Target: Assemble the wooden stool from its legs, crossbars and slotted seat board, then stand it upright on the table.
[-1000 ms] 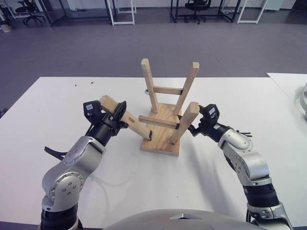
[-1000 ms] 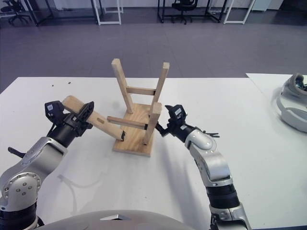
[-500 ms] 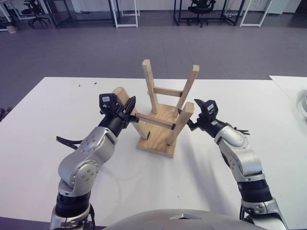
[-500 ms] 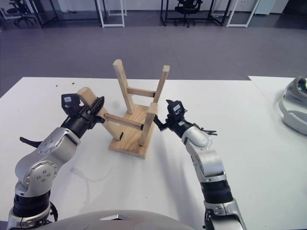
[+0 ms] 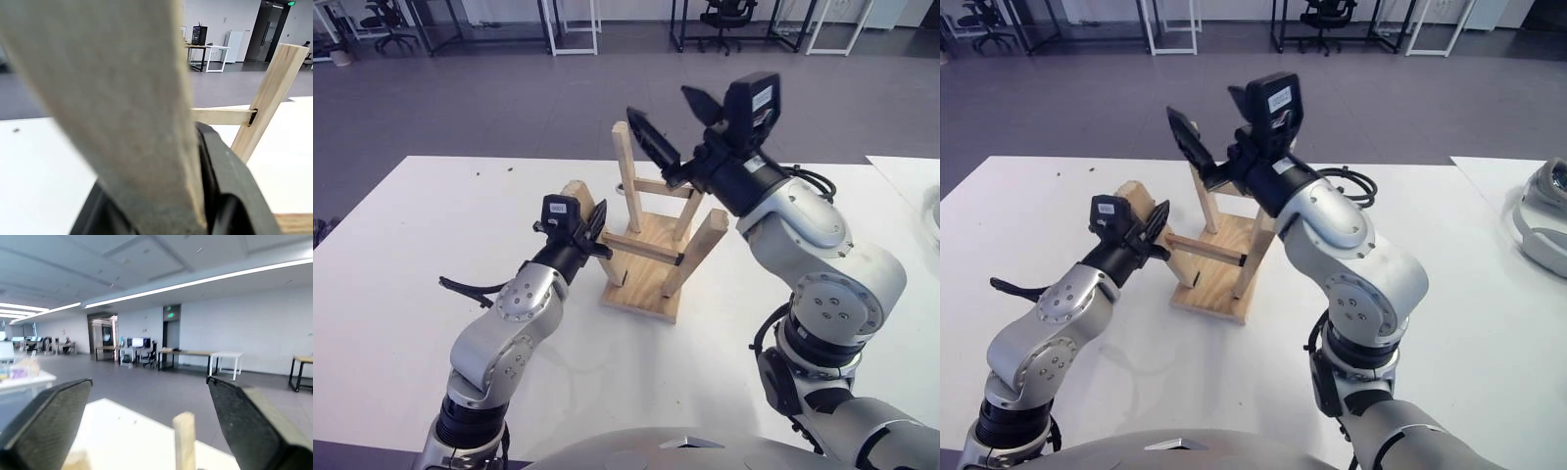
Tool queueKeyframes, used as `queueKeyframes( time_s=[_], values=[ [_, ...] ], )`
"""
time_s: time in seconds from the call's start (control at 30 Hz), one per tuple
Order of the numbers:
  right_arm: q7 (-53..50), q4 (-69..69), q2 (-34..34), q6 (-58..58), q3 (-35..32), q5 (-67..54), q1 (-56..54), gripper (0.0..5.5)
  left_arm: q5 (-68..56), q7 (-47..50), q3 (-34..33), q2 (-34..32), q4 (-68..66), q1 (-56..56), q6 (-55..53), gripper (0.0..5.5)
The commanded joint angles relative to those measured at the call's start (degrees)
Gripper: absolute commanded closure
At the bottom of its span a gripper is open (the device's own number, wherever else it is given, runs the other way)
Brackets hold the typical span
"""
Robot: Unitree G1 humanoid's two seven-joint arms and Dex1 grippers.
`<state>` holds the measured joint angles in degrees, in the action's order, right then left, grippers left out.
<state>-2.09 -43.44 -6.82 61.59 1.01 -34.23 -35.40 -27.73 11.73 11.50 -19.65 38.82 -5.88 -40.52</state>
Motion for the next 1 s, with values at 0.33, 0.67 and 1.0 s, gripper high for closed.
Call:
queueKeyframes(
  time_s=[0.33, 0.67, 1.0],
  values=[
    [-1.0, 4.5, -1.5, 0.3, -4.1, 4.3, 0.6, 1.13, 0.4, -7.6, -4.3, 3.1, 0.9, 1.1, -6.5, 2.41],
    [5.3, 4.8, -6.2, -4.2, -13.1, 1.5, 1.0, 1.13, -28.5, -8.8, -17.9, 7.4, 10.9, -2.3, -10.0, 2.41],
    [5.2, -7.3, -5.5, -6.8, -29.6, -5.0, 34.2, 1.13, -42.3, 3.1, -36.7, -5.0, 7.6, -4.3, 0.3, 2.41]
  ],
)
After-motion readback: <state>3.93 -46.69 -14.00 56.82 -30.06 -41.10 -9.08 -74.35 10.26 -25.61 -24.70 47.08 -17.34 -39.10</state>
